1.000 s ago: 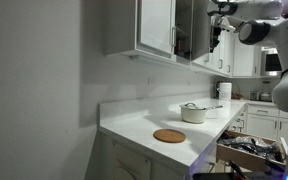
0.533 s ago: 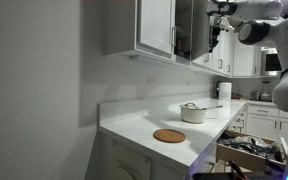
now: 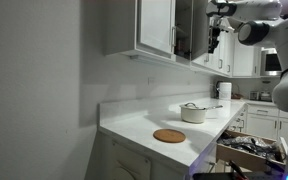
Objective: Close the right door of the first upper cabinet
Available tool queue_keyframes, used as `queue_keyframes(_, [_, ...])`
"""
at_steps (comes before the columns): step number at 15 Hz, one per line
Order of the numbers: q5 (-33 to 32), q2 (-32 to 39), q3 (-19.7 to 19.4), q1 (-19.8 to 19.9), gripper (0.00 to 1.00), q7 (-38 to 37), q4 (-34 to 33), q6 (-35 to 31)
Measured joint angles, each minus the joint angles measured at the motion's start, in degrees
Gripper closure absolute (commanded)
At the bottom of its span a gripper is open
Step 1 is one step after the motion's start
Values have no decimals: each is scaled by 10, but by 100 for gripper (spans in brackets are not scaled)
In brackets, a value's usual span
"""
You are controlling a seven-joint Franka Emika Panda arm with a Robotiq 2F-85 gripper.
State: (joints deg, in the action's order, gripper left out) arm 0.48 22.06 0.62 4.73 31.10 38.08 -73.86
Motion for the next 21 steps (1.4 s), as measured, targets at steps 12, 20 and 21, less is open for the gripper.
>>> queue_keyframes(12, [26, -18, -1, 32, 0, 15, 1, -62])
queue_keyframes(20, [128, -38, 5, 83, 0, 94, 42, -136])
queue_keyframes(21, [148, -42, 6, 88, 0, 107, 50, -146])
